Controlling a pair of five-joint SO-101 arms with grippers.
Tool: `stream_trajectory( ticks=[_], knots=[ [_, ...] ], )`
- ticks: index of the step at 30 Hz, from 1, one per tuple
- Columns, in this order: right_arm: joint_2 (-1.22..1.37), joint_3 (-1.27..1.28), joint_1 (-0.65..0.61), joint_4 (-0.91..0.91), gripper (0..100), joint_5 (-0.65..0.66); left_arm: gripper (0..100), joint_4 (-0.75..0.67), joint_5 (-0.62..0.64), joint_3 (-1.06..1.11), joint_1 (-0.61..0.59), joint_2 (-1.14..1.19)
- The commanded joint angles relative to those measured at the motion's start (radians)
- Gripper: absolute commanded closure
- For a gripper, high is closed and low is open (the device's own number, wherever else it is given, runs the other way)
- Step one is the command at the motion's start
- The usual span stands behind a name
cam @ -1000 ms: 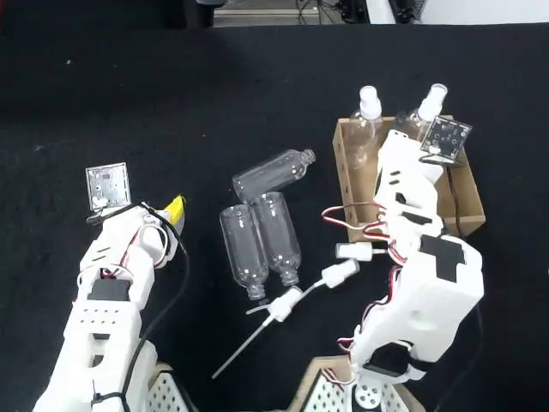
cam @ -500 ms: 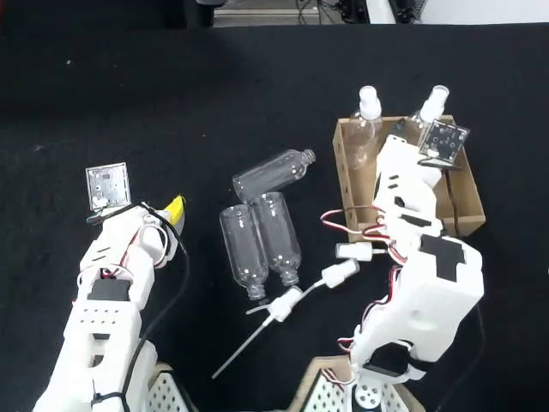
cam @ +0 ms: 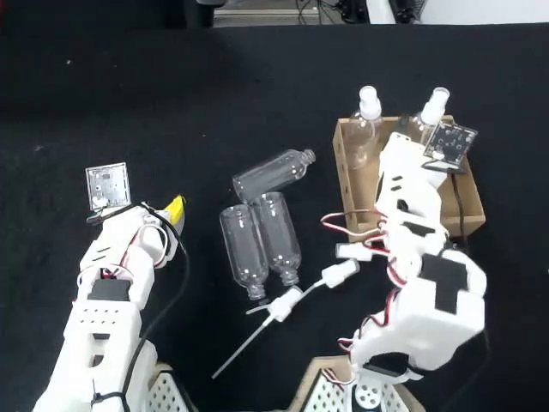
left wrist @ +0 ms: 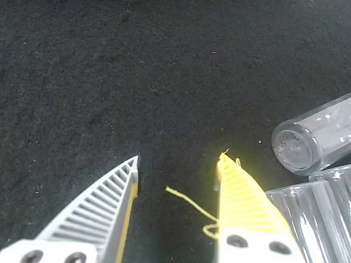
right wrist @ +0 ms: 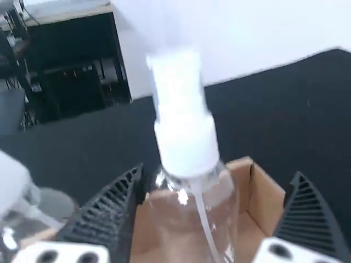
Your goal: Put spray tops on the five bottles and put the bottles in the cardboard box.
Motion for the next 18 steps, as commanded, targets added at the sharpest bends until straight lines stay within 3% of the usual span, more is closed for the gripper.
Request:
stream_trajectory(
  ticks=[1,8,14,18],
  knots=[
    [-0.117,-0.002,-0.021,0.140,64.8,0.008,79,-0.021,0.009,-0.012,-0.002,-0.014],
    [-0.303,-0.001,-0.015,0.463,64.9,0.005,79,-0.021,0.009,-0.012,-0.002,-0.014],
    [-0.522,-0.013,-0.015,0.890,65.1,0.000,79,-0.021,0.009,-0.012,-0.002,-0.014],
    [-0.636,-0.087,0.025,1.166,77.8,0.000,79,-0.021,0.009,-0.012,-0.002,-0.014]
  ],
)
